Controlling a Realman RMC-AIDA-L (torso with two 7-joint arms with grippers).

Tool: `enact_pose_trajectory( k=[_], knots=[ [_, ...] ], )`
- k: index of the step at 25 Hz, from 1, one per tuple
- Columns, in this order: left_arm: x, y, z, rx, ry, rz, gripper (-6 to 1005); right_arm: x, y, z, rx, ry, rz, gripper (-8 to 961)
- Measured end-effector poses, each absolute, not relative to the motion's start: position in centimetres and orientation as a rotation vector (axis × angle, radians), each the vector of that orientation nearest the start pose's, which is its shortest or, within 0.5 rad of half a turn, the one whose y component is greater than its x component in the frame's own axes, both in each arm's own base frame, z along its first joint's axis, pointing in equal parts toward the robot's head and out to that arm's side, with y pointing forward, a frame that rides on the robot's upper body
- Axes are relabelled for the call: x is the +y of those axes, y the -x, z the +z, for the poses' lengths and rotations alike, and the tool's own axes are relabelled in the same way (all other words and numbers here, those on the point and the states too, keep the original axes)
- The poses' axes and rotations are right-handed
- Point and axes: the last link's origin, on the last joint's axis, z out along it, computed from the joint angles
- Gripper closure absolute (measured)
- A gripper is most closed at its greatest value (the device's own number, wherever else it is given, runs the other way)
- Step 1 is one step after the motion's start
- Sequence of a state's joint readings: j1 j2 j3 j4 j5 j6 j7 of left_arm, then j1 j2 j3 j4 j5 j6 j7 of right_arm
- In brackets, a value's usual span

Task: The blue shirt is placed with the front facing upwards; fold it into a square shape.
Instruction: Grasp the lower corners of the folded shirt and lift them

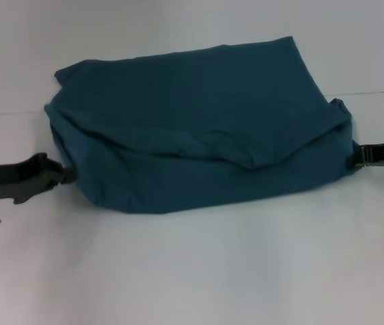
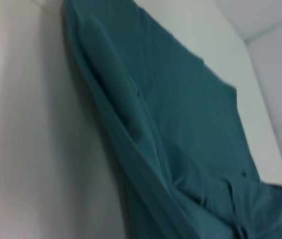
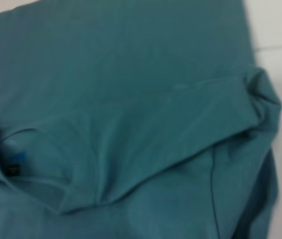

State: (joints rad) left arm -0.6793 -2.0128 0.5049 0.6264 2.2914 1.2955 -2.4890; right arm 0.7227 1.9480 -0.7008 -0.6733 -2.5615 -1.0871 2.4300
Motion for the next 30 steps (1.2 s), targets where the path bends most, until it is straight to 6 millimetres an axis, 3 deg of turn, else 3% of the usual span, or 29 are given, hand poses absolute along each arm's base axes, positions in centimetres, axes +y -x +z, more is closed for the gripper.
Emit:
enact_pose_trajectory(
  k=[6, 15, 24, 30],
  knots=[
    [37.3, 28.7, 4.0, -1.937, 2.073, -0.503, 1002, 38.6, -30.3, 8.0, 1.569, 2.127, 0.026, 919],
    [32.6, 29.9, 4.7, -2.034, 2.182, -0.354, 1002, 34.0, -30.9, 8.5, 1.708, 2.263, -0.094, 919],
    [28.1, 31.1, 5.1, -2.129, 2.244, -0.252, 1002, 31.2, -31.5, 8.6, 1.783, 2.356, -0.201, 920],
    [26.5, 31.6, 4.9, -2.161, 2.287, -0.196, 1002, 30.4, -31.6, 8.4, 1.777, 2.415, -0.223, 920]
  ],
)
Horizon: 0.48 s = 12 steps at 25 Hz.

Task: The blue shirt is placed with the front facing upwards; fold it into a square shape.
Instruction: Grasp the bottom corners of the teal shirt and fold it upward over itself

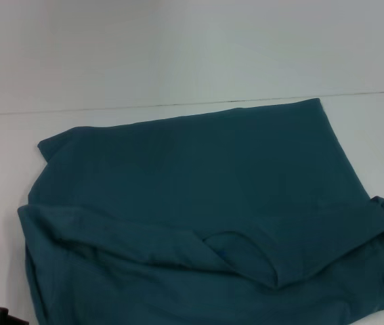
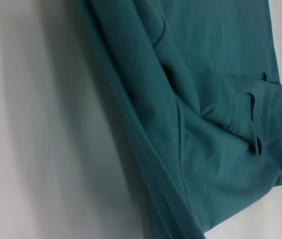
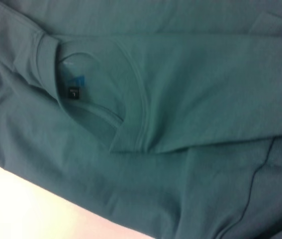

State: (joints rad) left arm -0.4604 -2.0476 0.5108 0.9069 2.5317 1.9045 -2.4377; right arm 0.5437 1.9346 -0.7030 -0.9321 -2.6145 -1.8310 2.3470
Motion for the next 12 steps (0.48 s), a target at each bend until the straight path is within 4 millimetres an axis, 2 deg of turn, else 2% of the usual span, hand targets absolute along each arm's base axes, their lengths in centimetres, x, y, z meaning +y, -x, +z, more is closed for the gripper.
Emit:
enact_pose_trajectory(
  k=[6, 12],
  knots=[
    [26.7, 31.7, 5.6, -2.137, 2.294, -0.237, 1002, 30.5, -32.0, 8.9, 1.756, 2.411, -0.14, 920],
    [28.8, 31.2, 7.1, -2.106, 2.246, -0.346, 1002, 31.6, -32.0, 10.7, 1.718, 2.34, 0.047, 920]
  ],
)
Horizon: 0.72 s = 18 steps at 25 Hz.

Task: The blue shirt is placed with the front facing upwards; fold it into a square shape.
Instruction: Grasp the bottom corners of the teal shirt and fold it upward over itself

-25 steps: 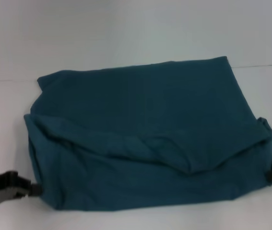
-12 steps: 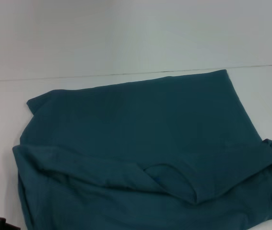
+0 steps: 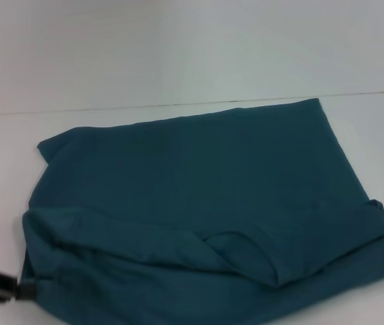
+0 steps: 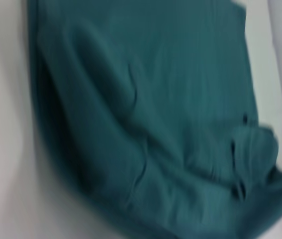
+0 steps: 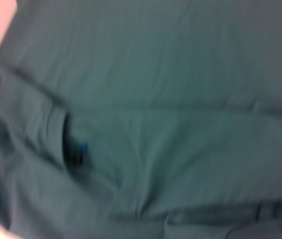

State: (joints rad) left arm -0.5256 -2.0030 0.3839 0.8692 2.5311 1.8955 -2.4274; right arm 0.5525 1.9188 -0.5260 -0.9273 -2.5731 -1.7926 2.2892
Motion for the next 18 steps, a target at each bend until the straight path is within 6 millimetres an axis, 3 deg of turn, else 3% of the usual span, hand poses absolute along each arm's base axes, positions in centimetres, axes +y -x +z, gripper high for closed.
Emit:
enact_pose_trajectory(
  k=[11, 18],
  knots=[
    [35.5, 29.3, 8.1, -2.03, 2.08, -0.422, 1001, 35.7, -30.9, 13.4, 1.636, 2.12, 0.41, 919],
    [38.5, 28.4, 7.5, -1.979, 2.011, -0.471, 1001, 39.1, -29.4, 13.2, 1.567, 2.011, 0.509, 918]
  ],
)
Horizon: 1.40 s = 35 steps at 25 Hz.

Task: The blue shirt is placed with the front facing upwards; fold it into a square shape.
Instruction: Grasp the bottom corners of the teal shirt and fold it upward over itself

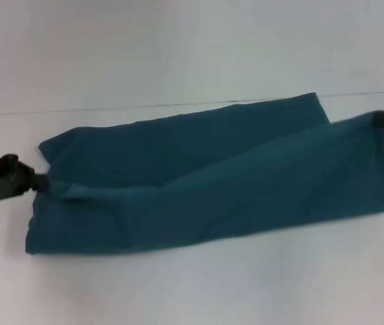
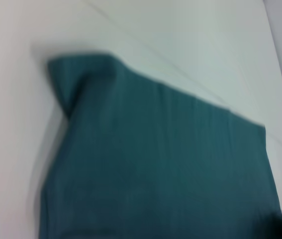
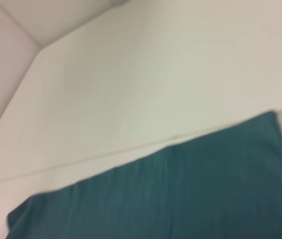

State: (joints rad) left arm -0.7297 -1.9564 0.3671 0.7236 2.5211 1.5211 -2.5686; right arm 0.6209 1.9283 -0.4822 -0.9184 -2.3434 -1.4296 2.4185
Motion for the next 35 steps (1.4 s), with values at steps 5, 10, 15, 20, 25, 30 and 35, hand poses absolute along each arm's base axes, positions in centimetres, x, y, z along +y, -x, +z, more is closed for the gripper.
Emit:
enact_pose_trajectory(
  k=[5, 10, 15, 20, 25, 30, 35],
  knots=[
    [40.7, 28.1, 7.3, -1.926, 1.931, -0.51, 1001, 41.1, -29.0, 11.8, 1.566, 1.95, 0.522, 918],
    [42.5, 27.8, 7.0, -1.866, 1.855, -0.543, 1001, 42.8, -29.0, 10.0, 1.533, 1.913, 0.483, 919],
    [43.9, 28.1, 6.6, -1.832, 1.755, -0.571, 1001, 44.5, -29.0, 8.1, 1.472, 1.846, 0.438, 919],
    [44.9, 28.3, 6.1, -1.815, 1.666, -0.602, 1001, 45.7, -28.9, 7.3, 1.434, 1.795, 0.425, 918],
    [45.4, 27.9, 5.2, -1.81, 1.645, -0.619, 1001, 47.0, -27.8, 5.9, 1.384, 1.773, 0.416, 919],
    [45.4, 27.7, 4.7, -1.817, 1.649, -0.613, 1001, 47.8, -26.8, 5.6, 1.335, 1.78, 0.407, 920],
    [45.1, 28.1, 4.4, -1.828, 1.634, -0.616, 1002, 48.1, -26.7, 5.4, 1.323, 1.772, 0.397, 920]
  ],
)
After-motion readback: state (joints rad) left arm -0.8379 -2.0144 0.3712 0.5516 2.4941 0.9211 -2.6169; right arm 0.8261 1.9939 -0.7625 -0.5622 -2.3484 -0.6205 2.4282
